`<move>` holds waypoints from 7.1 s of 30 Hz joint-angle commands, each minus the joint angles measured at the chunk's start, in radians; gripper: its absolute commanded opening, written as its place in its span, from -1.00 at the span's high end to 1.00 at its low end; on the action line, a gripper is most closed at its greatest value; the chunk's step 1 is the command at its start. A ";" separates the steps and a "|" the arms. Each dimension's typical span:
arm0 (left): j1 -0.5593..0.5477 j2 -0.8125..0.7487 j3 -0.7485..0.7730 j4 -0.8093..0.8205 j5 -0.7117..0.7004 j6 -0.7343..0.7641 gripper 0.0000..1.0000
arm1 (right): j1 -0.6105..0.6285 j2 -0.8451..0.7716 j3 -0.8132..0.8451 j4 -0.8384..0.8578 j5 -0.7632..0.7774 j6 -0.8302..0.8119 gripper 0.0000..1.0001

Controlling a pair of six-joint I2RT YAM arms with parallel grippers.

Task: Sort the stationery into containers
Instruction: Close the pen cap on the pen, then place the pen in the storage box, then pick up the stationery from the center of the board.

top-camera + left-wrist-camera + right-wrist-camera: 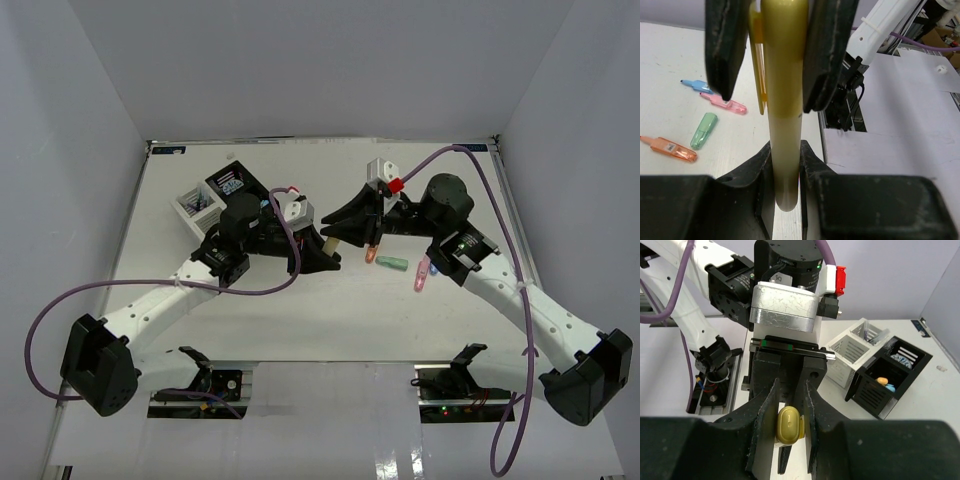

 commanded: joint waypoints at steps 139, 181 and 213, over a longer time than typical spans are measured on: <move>0.175 -0.491 -0.221 -0.559 -1.228 -0.184 -0.96 | -0.278 -0.075 -0.465 -0.241 0.920 0.080 -0.75; 0.175 -0.473 -0.222 -0.562 -1.199 -0.182 -0.96 | -0.306 0.324 -0.327 -0.411 0.698 -0.021 -0.52; 0.175 -0.451 -0.225 -0.561 -1.165 -0.177 -0.96 | -0.263 0.377 -0.338 -0.319 0.948 0.256 -0.20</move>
